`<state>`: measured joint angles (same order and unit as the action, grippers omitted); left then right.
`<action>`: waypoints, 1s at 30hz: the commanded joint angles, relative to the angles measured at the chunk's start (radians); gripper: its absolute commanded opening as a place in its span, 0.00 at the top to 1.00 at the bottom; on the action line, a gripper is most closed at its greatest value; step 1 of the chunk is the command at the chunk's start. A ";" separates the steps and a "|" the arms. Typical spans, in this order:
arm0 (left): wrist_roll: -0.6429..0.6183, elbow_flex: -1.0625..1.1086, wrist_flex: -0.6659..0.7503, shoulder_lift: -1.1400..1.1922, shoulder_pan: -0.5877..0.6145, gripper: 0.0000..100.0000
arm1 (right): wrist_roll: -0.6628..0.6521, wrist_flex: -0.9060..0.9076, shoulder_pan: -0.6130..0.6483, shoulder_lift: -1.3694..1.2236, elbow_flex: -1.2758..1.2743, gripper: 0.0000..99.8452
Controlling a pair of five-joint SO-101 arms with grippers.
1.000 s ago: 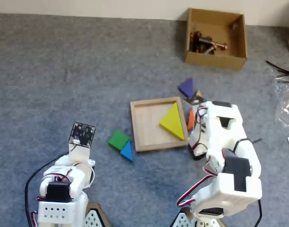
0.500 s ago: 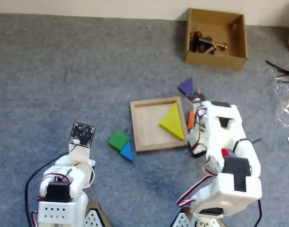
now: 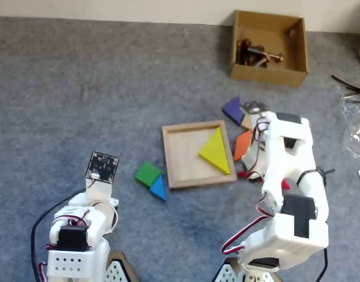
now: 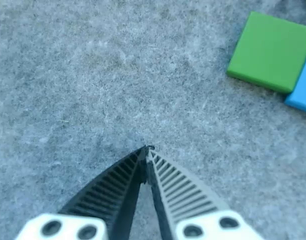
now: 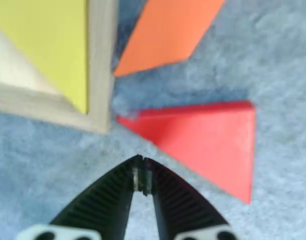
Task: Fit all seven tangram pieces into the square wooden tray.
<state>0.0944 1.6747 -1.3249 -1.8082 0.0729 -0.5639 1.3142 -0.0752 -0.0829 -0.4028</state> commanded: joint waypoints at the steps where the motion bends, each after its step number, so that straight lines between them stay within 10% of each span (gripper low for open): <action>1: -0.008 0.021 -0.003 -0.005 -0.024 0.99 | -0.078 0.044 -0.008 0.024 0.068 0.99; 12: -0.008 0.021 -0.003 -0.005 -0.024 0.99 | -0.402 0.099 -0.015 0.021 0.248 0.99; 24: -0.008 0.021 -0.003 -0.005 -0.024 0.99 | -0.416 0.045 -0.015 0.013 0.384 0.99; 30: -0.008 0.021 -0.003 -0.005 -0.024 0.99 | -0.562 0.027 -0.079 0.013 0.381 0.83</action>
<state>0.0944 1.6747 -1.3249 -1.8082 0.0729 -1.0579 1.3679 -0.1074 -0.0829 -0.0760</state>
